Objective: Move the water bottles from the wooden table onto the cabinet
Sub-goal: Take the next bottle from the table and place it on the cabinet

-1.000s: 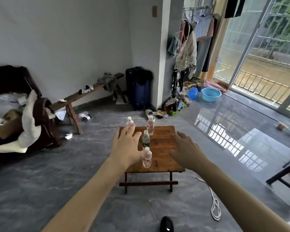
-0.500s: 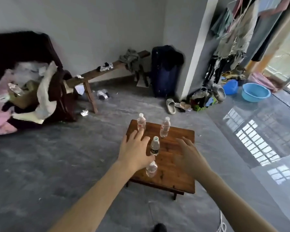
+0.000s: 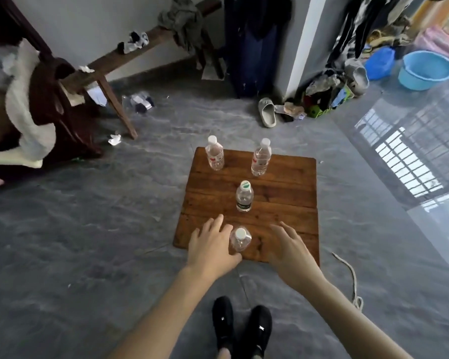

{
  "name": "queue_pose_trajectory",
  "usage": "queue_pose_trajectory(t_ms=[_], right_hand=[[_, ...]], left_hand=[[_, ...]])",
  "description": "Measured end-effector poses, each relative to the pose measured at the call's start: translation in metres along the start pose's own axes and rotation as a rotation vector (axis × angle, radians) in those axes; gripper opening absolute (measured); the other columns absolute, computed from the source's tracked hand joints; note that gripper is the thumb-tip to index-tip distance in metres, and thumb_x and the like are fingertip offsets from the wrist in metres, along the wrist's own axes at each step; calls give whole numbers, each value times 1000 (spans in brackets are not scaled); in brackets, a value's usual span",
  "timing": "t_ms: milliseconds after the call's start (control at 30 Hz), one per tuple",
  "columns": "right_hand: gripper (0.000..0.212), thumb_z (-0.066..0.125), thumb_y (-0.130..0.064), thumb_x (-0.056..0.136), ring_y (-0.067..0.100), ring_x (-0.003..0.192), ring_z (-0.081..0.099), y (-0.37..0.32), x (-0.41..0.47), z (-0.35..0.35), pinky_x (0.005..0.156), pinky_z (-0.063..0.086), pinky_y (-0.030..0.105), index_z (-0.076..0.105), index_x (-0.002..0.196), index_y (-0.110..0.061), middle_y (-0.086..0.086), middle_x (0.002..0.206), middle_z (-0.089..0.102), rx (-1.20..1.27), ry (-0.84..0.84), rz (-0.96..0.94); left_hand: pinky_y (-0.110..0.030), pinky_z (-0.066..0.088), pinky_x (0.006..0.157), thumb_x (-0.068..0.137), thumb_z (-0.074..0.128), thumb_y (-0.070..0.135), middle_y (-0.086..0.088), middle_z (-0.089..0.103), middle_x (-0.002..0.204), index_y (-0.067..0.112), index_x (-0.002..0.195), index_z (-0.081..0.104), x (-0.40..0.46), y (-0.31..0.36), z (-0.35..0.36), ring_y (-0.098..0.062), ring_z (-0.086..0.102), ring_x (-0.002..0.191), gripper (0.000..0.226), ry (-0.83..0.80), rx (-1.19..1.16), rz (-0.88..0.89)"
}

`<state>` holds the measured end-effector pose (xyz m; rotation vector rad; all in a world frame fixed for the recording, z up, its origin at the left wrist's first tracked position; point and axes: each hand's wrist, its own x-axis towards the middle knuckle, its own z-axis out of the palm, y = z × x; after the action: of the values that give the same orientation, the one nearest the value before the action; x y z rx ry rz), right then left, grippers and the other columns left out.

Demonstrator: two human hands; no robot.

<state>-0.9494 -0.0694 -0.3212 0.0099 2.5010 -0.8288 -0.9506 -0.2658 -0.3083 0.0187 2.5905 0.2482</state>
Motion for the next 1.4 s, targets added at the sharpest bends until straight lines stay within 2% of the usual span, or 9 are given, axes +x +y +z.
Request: queue_pose_trajectory(t_ms=[367, 467, 700, 800, 900, 1067, 1167, 1300, 1400], right_hand=[[71, 58, -21, 85, 23, 143, 33, 69, 71, 101, 112, 37, 45, 32, 151, -26, -1, 160, 26, 66, -109, 113], [74, 63, -25, 85, 22, 144, 30, 86, 93, 129, 114, 35, 43, 30, 152, -25, 0, 160, 27, 69, -111, 116], [71, 65, -28, 87, 22, 140, 37, 110, 134, 173, 110, 38, 38, 33, 150, -21, 2, 155, 36, 83, -86, 113], [64, 63, -25, 87, 19, 128, 49, 112, 139, 180, 99, 44, 30, 40, 146, -22, 2, 146, 48, 153, -92, 166], [52, 58, -24, 91, 9, 104, 58, 110, 142, 172, 78, 46, 21, 47, 141, -24, 1, 137, 57, 384, -94, 328], [32, 50, -8, 95, 23, 97, 66, 87, 140, 136, 84, 52, 36, 62, 125, -12, 9, 108, 72, 1055, -125, 576], [24, 50, -11, 97, 33, 108, 66, 66, 133, 102, 95, 53, 46, 66, 116, -8, 15, 113, 72, 1330, -150, 629], [28, 48, -19, 99, 32, 112, 65, 38, 117, 51, 102, 49, 45, 62, 119, -5, 17, 117, 70, 1533, -202, 680], [32, 42, -25, 101, 33, 114, 64, 16, 101, 12, 107, 44, 46, 61, 116, -4, 18, 113, 73, 1598, -275, 629]], left_hand=[[-40, 36, 115, 79, 77, 56, 0, 19, 169, 21, 160, 15, 81, -12, 104, -23, 27, 151, 107, 49, -173, -47], [-35, 42, 112, 76, 85, 46, 1, 30, 163, 22, 154, 23, 95, -15, 130, -21, 33, 147, 103, 90, -332, -60], [-13, 42, 78, 72, 89, 22, 7, 62, 122, 20, 125, 46, 113, -22, 170, -13, 61, 111, 68, 218, -592, -91], [-19, 50, 74, 73, 87, 24, 9, 66, 116, 24, 124, 45, 115, -21, 170, -12, 65, 103, 66, 254, -591, -48], [-27, 57, 78, 72, 88, 32, 15, 66, 114, 33, 124, 44, 112, -22, 153, -7, 65, 102, 68, 294, -580, 7], [-7, 49, 84, 69, 89, 39, 29, 59, 112, 48, 124, 40, 107, -24, 103, 3, 59, 110, 74, 303, -669, 142], [1, 41, 90, 70, 90, 38, 36, 55, 113, 51, 125, 39, 101, -18, 65, 13, 49, 118, 75, 311, -695, 222], [-1, 40, 97, 72, 89, 39, 31, 60, 123, 52, 127, 43, 87, -7, 10, 10, 51, 122, 73, 326, -737, 307], [-18, 42, 106, 72, 84, 43, 31, 60, 126, 55, 130, 47, 72, 4, -37, 3, 54, 124, 70, 319, -804, 376]])
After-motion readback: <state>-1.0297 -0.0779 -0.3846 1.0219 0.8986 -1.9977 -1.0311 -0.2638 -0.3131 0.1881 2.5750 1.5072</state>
